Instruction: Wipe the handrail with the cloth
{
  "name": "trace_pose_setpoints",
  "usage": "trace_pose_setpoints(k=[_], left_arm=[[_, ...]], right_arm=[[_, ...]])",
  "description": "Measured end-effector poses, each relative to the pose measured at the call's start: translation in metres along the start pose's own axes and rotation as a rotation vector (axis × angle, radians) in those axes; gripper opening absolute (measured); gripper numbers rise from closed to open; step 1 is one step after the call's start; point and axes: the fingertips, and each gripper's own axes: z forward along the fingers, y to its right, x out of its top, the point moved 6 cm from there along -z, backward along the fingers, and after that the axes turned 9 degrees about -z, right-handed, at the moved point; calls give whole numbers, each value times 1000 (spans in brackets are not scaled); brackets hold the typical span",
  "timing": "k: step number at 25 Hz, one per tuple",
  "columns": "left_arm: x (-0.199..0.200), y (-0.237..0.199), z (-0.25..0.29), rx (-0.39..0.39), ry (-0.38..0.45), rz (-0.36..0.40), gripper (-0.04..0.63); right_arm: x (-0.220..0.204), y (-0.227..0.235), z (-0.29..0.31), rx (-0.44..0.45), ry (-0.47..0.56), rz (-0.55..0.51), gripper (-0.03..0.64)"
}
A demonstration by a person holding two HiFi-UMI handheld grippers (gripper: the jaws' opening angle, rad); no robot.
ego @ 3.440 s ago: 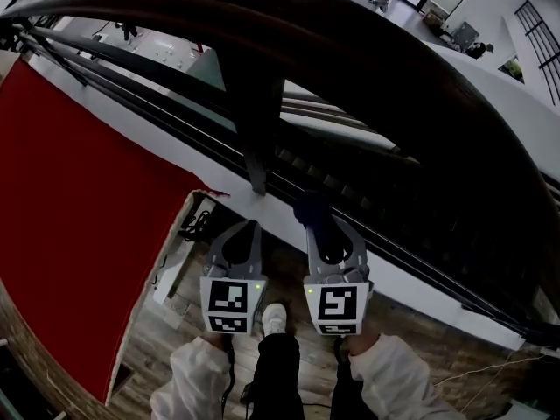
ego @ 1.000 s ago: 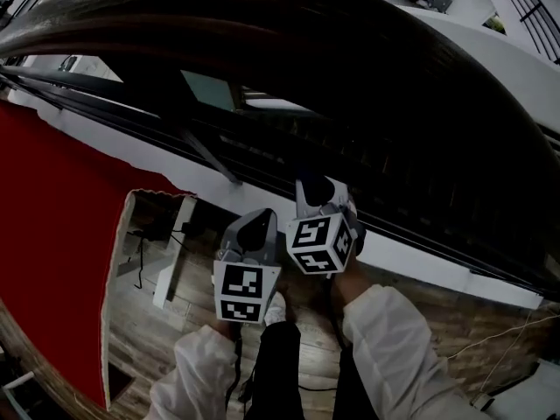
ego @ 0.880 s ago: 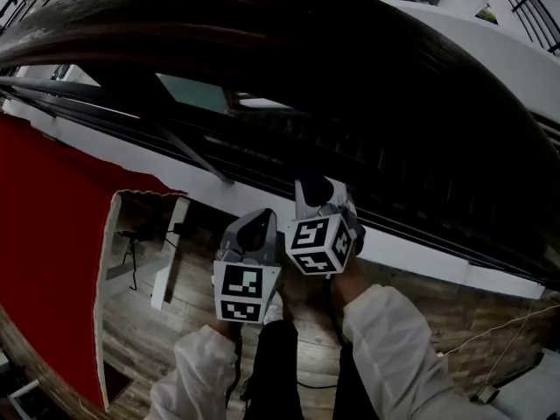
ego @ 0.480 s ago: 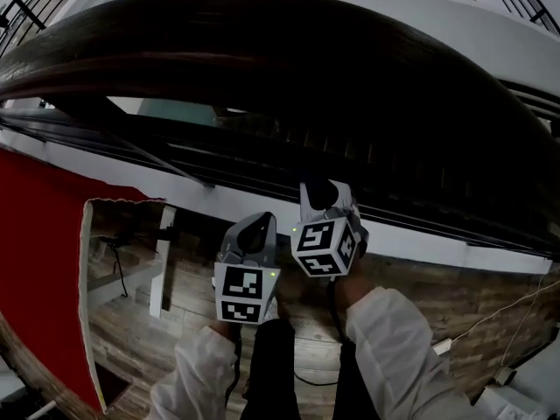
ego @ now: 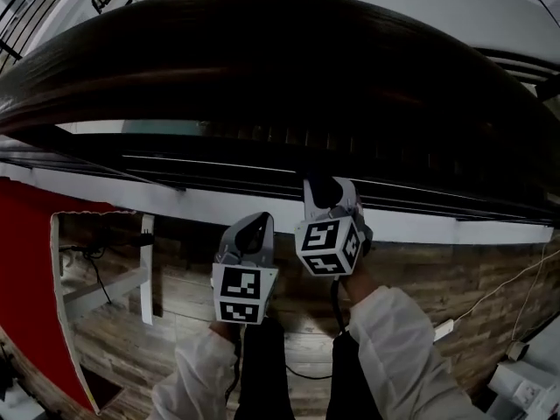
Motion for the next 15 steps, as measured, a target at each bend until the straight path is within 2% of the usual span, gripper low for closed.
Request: trace_pose_setpoints(k=[15], left_arm=[[-8, 140, 75, -184, -63, 100, 2]], right_arm=[[-114, 101, -47, -118, -85, 89, 95]])
